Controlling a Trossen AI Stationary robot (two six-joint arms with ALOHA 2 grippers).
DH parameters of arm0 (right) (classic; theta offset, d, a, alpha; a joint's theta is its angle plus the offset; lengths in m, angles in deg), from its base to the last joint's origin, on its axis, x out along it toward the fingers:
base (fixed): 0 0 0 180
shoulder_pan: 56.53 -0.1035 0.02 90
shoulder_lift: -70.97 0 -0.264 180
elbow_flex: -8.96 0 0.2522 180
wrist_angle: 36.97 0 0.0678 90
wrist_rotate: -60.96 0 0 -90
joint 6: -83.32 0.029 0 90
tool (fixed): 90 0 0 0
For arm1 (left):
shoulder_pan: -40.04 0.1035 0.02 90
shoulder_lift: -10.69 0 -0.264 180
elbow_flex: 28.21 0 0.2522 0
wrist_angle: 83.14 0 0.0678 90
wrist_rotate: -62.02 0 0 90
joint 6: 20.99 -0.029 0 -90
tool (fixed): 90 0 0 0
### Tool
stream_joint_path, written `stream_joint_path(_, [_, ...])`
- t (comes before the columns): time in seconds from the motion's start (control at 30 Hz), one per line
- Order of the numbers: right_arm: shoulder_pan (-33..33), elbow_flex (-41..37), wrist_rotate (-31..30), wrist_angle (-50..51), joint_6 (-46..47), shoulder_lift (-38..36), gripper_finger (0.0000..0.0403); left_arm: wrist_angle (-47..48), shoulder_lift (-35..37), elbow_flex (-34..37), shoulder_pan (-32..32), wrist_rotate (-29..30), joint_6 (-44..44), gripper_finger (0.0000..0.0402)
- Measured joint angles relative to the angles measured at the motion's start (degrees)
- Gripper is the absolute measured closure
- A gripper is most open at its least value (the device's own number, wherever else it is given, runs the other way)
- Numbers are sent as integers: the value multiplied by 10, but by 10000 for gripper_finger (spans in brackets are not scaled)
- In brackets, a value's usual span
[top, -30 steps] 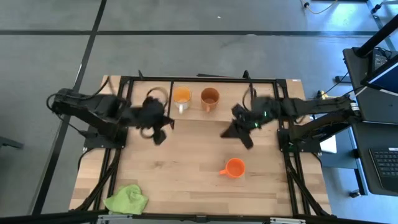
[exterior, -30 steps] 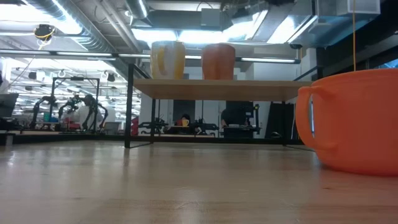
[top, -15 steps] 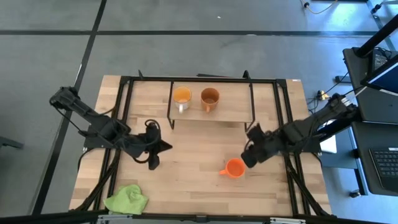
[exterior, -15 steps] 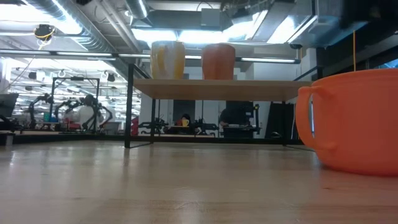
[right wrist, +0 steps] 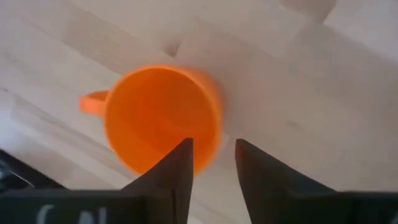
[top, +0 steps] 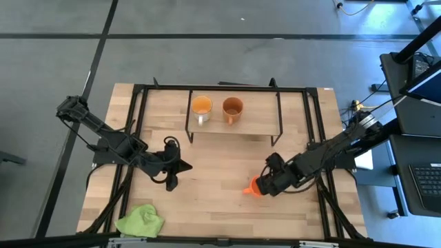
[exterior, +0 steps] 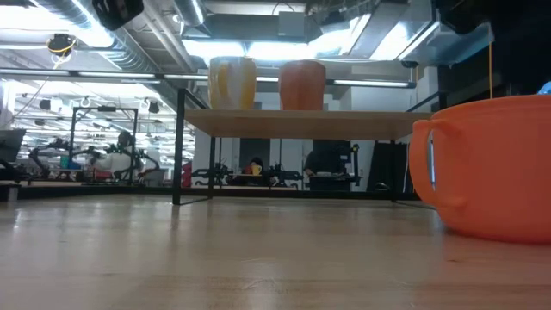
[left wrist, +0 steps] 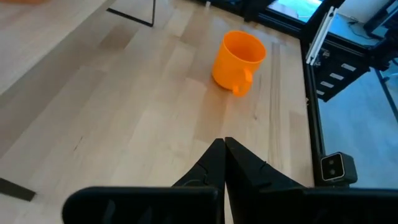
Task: Stack small to large cups/mugs on shelf
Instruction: Put the orange mug on the shelf
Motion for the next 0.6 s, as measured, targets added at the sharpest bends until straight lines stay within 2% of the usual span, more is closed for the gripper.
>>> stream_joint_path(0.2, [-15,0,-12,-35,91,36,280,4,0,0,0,2,0,401])
stream_joint_path(0.6, [-78,0,-21,-27,292,40,280,55,0,0,0,-5,-6,401])
